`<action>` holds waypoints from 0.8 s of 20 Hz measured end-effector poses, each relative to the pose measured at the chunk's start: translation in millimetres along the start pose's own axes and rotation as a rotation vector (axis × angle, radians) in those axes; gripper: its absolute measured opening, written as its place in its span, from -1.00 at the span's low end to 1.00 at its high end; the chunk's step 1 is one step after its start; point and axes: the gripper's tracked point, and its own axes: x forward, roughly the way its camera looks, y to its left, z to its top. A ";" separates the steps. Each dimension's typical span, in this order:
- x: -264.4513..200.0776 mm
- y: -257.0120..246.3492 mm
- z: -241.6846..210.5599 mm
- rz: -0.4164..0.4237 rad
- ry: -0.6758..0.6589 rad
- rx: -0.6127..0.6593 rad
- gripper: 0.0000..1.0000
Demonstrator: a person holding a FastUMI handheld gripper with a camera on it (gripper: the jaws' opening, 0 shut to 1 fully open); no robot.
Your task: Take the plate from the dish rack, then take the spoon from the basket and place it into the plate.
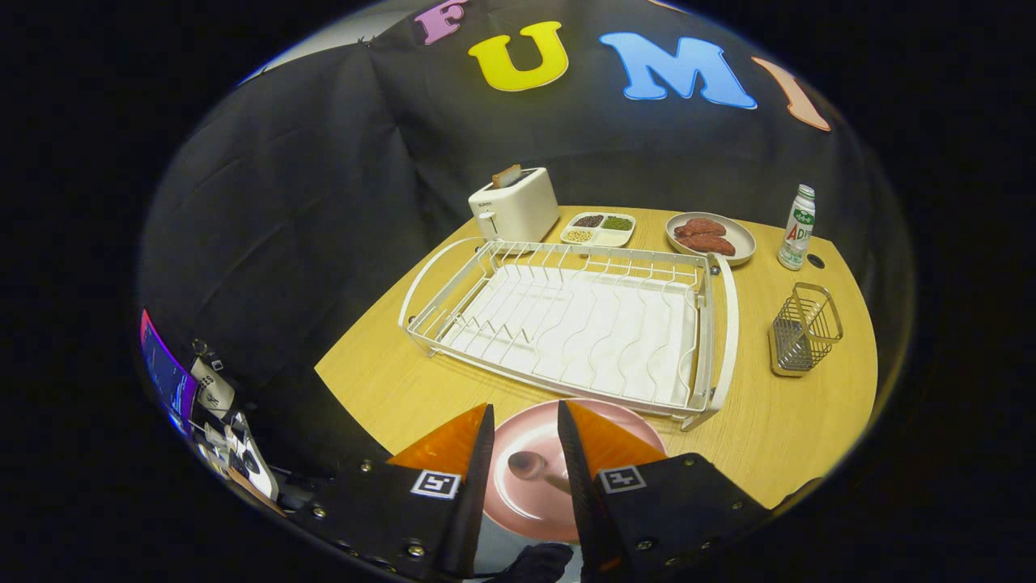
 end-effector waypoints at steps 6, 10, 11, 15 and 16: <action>-16.5 -13.4 19.5 -0.004 -0.082 0.031 -0.05; -40.7 -31.2 48.4 -0.021 -0.205 0.052 -0.05; -48.5 -37.1 57.9 -0.029 -0.243 0.052 -0.04; -88.0 -69.0 97.1 -0.087 -0.426 0.032 -0.05; -100.7 -81.3 107.3 -0.114 -0.482 0.022 -0.05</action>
